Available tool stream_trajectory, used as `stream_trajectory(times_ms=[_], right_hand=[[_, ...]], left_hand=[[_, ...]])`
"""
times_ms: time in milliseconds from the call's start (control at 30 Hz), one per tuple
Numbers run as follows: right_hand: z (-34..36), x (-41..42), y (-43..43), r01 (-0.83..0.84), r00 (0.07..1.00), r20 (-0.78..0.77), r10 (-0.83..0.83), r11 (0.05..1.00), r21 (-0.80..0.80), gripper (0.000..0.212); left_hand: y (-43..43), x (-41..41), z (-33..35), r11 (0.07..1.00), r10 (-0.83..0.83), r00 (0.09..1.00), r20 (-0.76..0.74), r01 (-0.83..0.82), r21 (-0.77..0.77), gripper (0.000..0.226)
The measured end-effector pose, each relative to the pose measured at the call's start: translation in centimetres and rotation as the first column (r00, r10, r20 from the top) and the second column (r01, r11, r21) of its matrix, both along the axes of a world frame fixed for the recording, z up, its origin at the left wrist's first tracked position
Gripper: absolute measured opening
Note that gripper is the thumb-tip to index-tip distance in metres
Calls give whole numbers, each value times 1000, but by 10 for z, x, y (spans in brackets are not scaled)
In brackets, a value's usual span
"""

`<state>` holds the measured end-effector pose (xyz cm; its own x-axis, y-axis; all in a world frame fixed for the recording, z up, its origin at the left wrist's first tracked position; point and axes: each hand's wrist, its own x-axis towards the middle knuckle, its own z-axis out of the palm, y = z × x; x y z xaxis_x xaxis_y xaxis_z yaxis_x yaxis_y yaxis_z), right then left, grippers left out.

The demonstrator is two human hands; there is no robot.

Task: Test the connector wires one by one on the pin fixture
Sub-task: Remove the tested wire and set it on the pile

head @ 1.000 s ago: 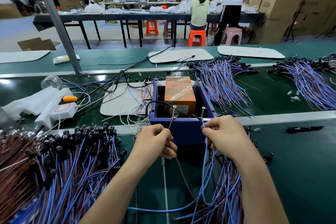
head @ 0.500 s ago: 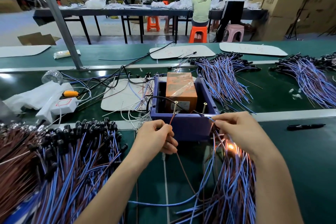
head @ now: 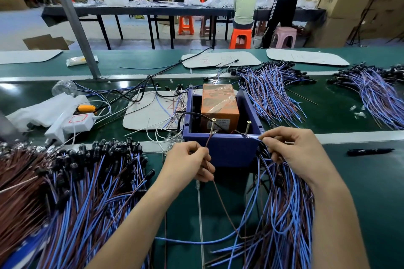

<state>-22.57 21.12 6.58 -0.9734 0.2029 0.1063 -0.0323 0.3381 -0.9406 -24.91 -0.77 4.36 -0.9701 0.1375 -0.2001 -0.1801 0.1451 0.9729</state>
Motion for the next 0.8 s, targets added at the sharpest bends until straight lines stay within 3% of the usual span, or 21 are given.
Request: stream_trajectory(times_ms=[167,800], right_hand=[[-1,0,2,38,998,-38,-40,999,-38,20],[1,1,0,-30,999,13,29,998,60,17]], left_hand=[[-1,0,0,1000,-4,1000,-2,4,-1,25],[-3,1,-2,999,-41,999,-16,41,-7,26]])
